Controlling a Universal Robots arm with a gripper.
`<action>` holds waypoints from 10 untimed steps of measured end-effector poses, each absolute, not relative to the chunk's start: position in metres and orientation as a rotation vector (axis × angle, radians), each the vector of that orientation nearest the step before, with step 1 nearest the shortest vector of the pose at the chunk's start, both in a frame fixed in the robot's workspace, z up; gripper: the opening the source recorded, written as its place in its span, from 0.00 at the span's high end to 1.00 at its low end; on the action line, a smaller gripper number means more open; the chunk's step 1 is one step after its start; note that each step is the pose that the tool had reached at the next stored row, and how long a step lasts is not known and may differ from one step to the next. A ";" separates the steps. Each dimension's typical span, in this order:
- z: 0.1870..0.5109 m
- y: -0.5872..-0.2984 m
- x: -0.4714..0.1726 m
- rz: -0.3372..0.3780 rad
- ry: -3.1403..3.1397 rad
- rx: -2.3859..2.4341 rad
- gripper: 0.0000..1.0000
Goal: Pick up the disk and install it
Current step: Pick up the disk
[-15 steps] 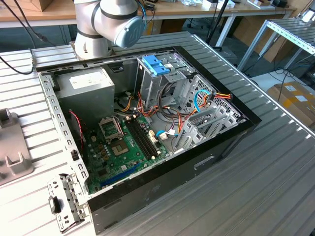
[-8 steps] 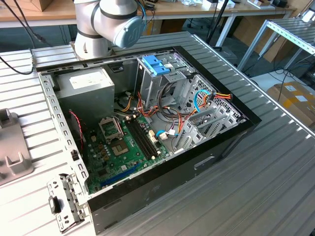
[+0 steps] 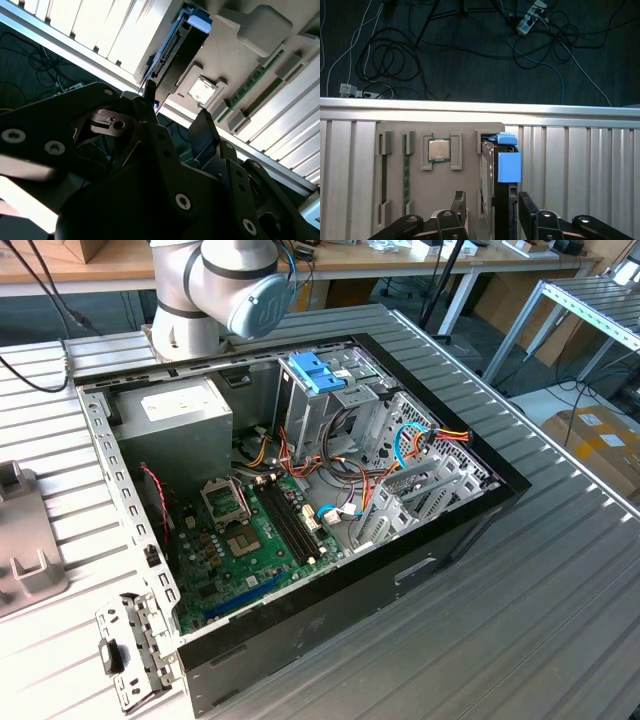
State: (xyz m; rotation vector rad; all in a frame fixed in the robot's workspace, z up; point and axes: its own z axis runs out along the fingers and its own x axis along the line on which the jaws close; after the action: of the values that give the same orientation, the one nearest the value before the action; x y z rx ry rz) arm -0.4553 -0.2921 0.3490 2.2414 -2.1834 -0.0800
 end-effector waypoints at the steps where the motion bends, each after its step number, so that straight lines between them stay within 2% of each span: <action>1: 0.348 -0.291 -0.456 -0.081 -2.184 2.242 0.45; 10: 0.341 -0.284 -0.470 -0.086 -2.186 2.245 0.45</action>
State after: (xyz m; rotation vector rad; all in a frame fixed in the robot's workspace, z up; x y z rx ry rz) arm -0.4701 -0.2837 0.3411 2.2445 -2.1857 -0.0857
